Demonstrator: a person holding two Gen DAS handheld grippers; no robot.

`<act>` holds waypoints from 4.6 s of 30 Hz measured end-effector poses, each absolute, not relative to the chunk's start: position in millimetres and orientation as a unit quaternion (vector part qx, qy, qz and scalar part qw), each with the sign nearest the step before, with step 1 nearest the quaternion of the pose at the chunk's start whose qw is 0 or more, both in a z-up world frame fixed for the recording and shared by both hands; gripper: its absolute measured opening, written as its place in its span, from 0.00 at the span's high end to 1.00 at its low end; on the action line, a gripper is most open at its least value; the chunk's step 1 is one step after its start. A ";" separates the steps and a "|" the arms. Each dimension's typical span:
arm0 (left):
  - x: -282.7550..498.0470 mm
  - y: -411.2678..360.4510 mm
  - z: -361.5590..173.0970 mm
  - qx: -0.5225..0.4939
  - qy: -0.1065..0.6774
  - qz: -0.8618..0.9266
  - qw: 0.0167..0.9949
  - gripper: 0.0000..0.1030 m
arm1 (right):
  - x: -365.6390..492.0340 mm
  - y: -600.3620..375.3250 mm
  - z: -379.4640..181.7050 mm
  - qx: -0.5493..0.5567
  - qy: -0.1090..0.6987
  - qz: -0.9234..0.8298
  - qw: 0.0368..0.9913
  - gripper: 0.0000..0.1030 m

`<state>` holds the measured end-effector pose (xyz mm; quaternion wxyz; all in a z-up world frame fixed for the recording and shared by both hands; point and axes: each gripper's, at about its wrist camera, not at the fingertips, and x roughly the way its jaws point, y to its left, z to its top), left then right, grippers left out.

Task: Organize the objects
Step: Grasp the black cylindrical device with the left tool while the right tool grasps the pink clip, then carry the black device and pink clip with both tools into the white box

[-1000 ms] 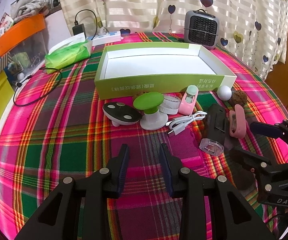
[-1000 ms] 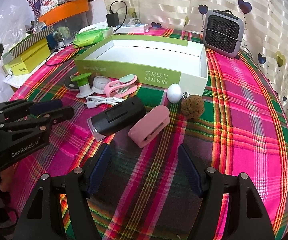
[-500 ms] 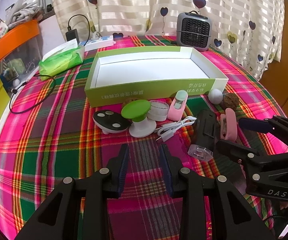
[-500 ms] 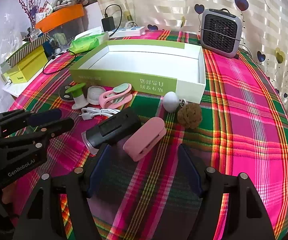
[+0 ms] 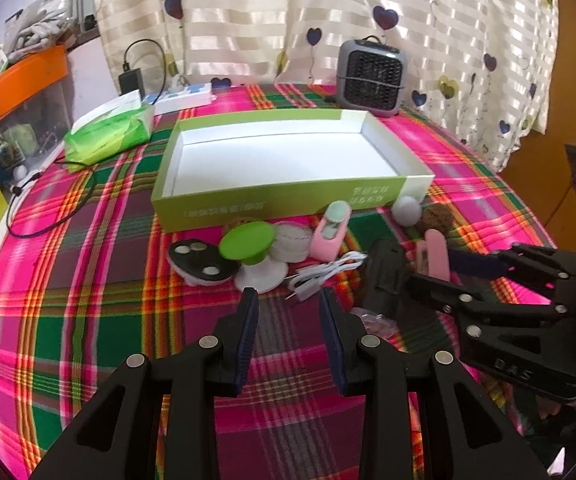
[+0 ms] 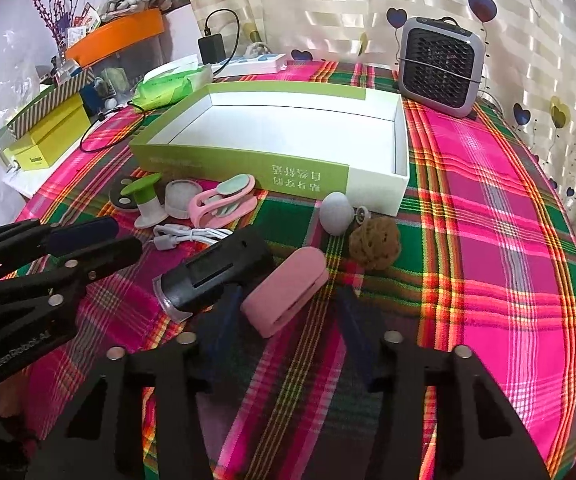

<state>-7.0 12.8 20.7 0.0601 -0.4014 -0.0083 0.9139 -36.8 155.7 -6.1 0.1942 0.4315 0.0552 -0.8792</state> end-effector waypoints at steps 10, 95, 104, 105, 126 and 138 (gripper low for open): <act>-8.6 34.8 25.1 -0.398 -0.010 0.908 0.133 0.71 | -36.4 171.8 -6.1 0.433 0.046 -0.881 0.187 0.76; 9.2 27.4 81.2 -0.309 0.013 0.950 0.030 0.76 | -9.2 147.4 53.8 0.344 0.077 -0.904 0.240 0.82; -8.9 21.4 76.5 -0.318 0.001 0.947 0.030 0.76 | -27.2 139.8 54.0 0.345 0.083 -0.904 0.236 0.82; -11.2 20.6 76.0 -0.319 0.000 0.947 0.030 0.76 | -29.6 139.3 53.8 0.345 0.084 -0.904 0.236 0.82; -59.0 14.2 65.2 -0.338 -0.005 0.941 0.022 0.76 | -73.9 129.7 43.7 0.352 0.093 -0.901 0.235 0.82; -95.0 12.4 58.6 -0.347 0.000 0.938 0.014 0.76 | -106.8 125.7 37.6 0.362 0.095 -0.900 0.224 0.82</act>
